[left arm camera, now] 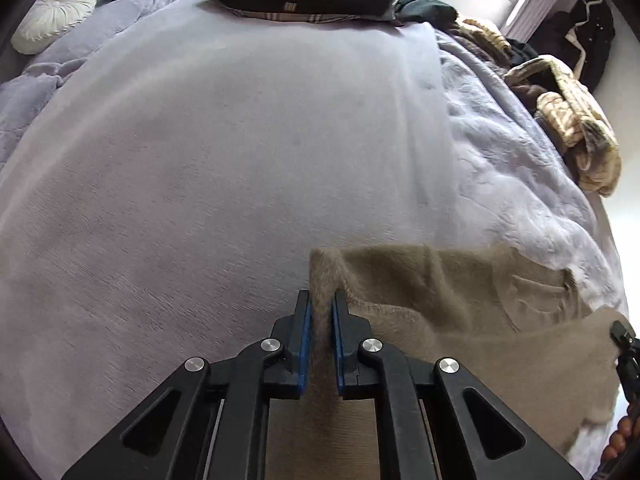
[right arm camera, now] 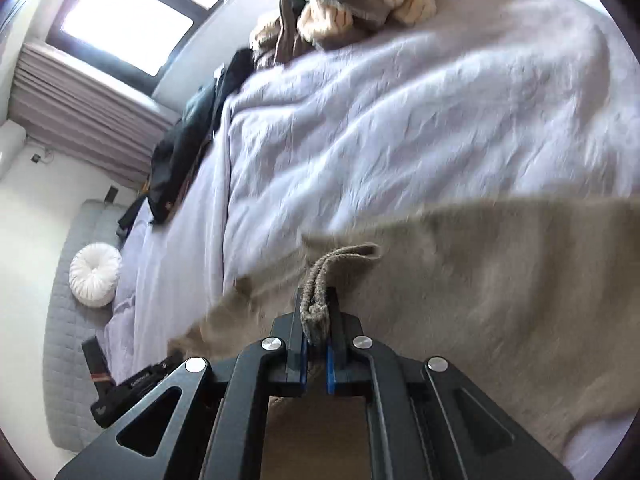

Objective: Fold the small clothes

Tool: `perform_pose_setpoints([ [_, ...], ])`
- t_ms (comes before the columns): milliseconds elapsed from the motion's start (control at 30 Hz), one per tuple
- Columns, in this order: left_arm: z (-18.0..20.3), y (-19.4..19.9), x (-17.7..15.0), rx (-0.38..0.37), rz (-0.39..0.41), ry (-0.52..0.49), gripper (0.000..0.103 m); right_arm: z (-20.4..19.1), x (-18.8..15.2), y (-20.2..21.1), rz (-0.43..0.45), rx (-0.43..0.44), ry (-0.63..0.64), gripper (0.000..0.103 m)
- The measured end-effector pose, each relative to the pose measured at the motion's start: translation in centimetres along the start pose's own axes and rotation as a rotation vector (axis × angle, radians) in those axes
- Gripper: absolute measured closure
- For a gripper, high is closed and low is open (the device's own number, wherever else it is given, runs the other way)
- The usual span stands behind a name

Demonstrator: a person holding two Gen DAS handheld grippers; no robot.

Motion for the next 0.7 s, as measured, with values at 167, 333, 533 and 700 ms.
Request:
perform_pose_setpoints([
  [167, -1.4, 1.0, 0.2, 0.097, 0.031, 0.000, 0.091, 6.4, -1.6, -2.1, -0.092, -0.109, -0.096, 0.096],
  [333, -2.6, 4.8, -1.9, 0.125, 0.106, -0.051, 0.020, 6.8, -3.1, -1.6, -0.125, -0.070, -0.123, 0.056],
  [533, -0.3, 6.2, -8.3, 0.144, 0.065, -0.303, 0.020, 4.4, -6.6, -1.7, -0.192, 0.007, -0.098, 0.035],
  [700, 0.8, 3.7, -12.3, 0.260, 0.012, -0.476, 0.019, 3.0, -8.5, -3.8, -0.222, 0.095, -0.162, 0.035],
])
Point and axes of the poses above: each gripper's, at about its wrist camera, not at the fingertips, and y roughly against the way its jaws point, z to its right, x to its top, the point moved 10 cm from there along -y, roughly the way its jaws point, and after that the axes turned 8 degrees about -z, right-handed, at the moved point
